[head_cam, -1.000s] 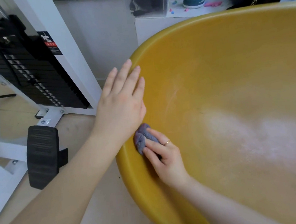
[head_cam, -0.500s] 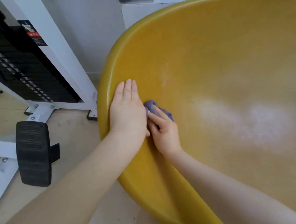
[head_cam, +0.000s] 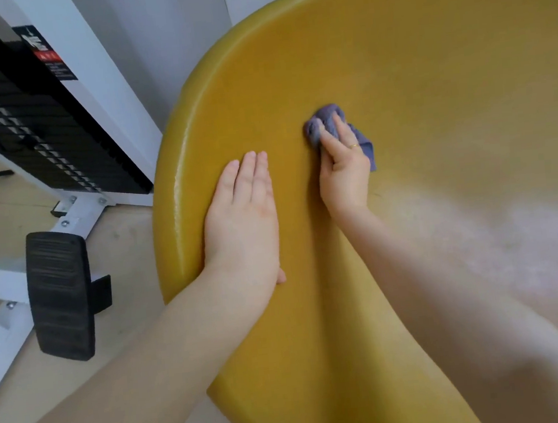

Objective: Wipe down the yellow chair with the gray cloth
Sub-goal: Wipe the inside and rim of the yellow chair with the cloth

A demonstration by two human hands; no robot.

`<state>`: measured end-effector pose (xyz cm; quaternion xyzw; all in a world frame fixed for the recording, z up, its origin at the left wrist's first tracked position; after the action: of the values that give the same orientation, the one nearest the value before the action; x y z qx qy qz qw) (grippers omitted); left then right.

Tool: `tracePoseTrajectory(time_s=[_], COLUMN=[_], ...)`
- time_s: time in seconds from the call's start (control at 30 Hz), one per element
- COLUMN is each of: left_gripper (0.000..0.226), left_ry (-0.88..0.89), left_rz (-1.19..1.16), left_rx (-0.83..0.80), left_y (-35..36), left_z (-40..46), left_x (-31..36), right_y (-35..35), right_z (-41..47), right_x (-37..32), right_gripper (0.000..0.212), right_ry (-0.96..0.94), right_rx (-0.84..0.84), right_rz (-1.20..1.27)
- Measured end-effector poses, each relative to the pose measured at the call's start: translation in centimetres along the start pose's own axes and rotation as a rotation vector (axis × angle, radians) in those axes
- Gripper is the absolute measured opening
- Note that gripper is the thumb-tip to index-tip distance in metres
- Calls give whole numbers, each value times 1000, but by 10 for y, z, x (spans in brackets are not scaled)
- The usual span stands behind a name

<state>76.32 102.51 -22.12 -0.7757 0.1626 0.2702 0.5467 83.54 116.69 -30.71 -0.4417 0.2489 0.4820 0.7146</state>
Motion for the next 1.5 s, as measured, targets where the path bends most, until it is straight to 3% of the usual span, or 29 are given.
tracePoseTrajectory(time_s=[0.1,0.23,0.33,0.4,0.47,0.57,0.7,0.9,1.0,1.1,1.23,1.33,1.4,1.5], left_gripper=[127,90,103,127,131,111,94,85,85,85,87,86,80,69], left_ry=[3,-24,-50,-49,-43,-29,-33,-54,-65,-66,-54,-42,-20,35], left_rz=[-33,-87,-37,-13,-21,-43,-73,-108,-106,-87,-71,-64,-80,-122], left_rx=[8,35,52,59,53,60,77,108,115,105,78,74,63,61], left_y=[-3,-16,-27,-30,-28,-22,-21,-26,-26,-23,-20,-22,-23,-26], left_z=[1,14,35,47,51,51,55,52,51,49,48,49,48,45], left_x=[1,2,3,2,2,7,8,7,9,11,15,15,15,17], right_y=[-3,-11,-8,-2,-1,-26,-33,-15,-27,-38,-53,-41,-28,-35], right_z=[-30,-81,-59,-21,24,79,88,-33,-31,20,66,53,15,-68], right_x=[-14,-23,-20,-16,-7,10,14,25,39,43,45,38,31,25], right_gripper=[40,52,49,45,50,56,59,51,53,48,47,50,51,43], right_ry=[-104,-241,-286,-260,-220,-163,-114,-304,-460,-531,-370,-254,-282,-244], right_rx=[-45,-242,-248,-188,-73,157,230,-158,-305,-200,43,112,-23,-374], right_rz=[9,-8,-38,-68,-97,-185,-232,-196,-255,-367,-499,-451,-319,-138])
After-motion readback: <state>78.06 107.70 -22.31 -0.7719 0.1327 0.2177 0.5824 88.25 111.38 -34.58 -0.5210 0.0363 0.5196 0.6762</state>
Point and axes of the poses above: each hand's wrist, its own z-axis towards the middle knuckle, its own y-axis out of the palm, x = y × z, the point moved 3 cm from there along z, towards the middle knuckle
